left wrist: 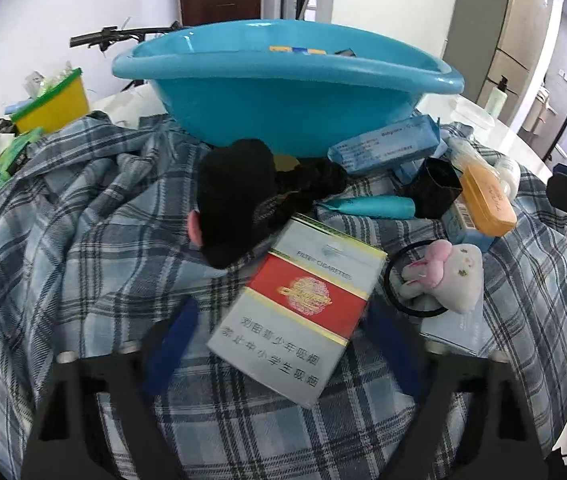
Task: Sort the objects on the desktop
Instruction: 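Grasp the white-red cigarette pack with left tool while right tool grasps the plush toy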
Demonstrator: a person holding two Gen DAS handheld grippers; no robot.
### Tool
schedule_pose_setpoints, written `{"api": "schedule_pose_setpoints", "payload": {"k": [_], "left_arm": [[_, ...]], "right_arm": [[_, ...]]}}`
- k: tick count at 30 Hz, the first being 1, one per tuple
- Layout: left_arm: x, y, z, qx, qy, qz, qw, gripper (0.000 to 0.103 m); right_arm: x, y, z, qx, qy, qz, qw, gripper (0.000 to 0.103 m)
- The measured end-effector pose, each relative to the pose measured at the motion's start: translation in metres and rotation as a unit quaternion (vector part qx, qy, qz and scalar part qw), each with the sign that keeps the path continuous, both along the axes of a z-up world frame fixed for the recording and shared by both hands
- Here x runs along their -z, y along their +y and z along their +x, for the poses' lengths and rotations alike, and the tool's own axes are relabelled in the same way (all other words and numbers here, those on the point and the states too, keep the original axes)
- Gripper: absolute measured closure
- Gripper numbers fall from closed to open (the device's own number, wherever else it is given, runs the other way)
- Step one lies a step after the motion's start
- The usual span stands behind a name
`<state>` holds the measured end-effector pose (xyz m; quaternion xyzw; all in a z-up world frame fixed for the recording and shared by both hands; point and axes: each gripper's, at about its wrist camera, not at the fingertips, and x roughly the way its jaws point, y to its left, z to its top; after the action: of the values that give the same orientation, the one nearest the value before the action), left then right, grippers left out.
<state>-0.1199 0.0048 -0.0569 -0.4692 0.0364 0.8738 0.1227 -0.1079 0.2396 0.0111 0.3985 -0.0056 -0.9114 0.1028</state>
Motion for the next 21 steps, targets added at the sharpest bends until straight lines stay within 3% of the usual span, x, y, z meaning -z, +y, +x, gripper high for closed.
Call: {"api": "schedule_pose_setpoints", "payload": {"k": [5,13,17,21], "left_arm": [[-0.005,0.003,0.008,0.007,0.004,0.004,1.0,0.031],[-0.006,0.018,0.026,0.032,-0.013,-0.005,0.9994,0.032],[-0.001,0.027,0.019,0.042,-0.013,-0.027,0.9987,0.032],[0.002,0.023,0.008,0.035,-0.012,-0.011,0.9993,0.034]], "right_arm": [[0.002,0.0,-0.003,0.0,-0.003,0.0,1.0,0.005],[0.006,0.003,-0.005,-0.001,-0.01,-0.009,1.0,0.005],[0.007,0.003,-0.005,-0.002,-0.011,-0.009,1.0,0.005],[0.008,0.006,-0.005,0.003,-0.011,-0.009,1.0,0.005]]}}
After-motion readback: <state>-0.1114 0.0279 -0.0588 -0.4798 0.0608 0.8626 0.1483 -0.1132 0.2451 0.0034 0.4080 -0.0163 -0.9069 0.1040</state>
